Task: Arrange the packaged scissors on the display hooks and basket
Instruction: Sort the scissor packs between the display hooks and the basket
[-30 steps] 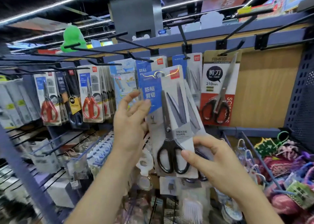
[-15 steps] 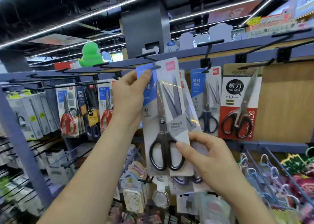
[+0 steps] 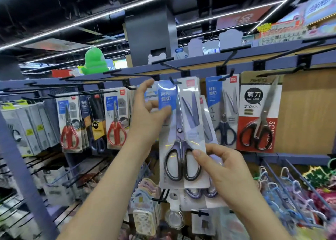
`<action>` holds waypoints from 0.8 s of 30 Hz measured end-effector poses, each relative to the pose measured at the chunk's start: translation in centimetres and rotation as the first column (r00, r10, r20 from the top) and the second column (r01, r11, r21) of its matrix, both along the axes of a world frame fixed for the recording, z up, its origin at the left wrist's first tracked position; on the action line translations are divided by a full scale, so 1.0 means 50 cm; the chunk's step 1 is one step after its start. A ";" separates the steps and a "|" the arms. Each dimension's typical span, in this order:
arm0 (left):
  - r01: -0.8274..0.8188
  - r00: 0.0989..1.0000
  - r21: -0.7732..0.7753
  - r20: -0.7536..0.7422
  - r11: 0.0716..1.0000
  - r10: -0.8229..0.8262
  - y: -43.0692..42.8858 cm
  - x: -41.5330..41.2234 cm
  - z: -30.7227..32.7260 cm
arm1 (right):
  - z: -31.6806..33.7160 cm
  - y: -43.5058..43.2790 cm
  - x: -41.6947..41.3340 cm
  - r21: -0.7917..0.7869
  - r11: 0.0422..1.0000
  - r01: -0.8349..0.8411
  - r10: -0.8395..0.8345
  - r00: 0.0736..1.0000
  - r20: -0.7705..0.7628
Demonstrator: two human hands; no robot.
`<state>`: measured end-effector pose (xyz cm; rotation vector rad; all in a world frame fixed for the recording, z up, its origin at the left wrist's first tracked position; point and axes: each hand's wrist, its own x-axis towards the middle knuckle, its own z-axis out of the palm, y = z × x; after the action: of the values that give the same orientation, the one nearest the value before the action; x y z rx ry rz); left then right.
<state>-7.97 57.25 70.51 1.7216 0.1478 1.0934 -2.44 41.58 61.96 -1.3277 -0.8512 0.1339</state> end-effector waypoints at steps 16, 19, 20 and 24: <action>-0.254 0.869 0.403 -0.304 0.879 0.391 0.066 0.143 -0.115 | -0.026 -0.071 0.070 0.088 0.946 0.312 -0.314 0.949 0.003; -0.275 0.840 0.455 -0.316 0.847 0.442 0.064 0.141 -0.117 | -0.033 -0.077 0.073 0.133 0.963 0.234 -0.221 0.970 -0.102; -0.273 0.829 0.503 -0.309 0.820 0.466 0.063 0.137 -0.119 | -0.034 -0.079 0.073 0.140 0.968 0.206 -0.188 0.973 -0.134; -0.317 0.764 0.688 -0.223 0.653 0.605 0.053 0.104 -0.117 | -0.037 -0.083 0.071 0.133 0.987 0.090 -0.067 0.984 -0.164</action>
<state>-2.75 59.91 64.64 2.6342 0.6245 1.1828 1.13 37.41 60.13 -1.2001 -0.6602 0.1145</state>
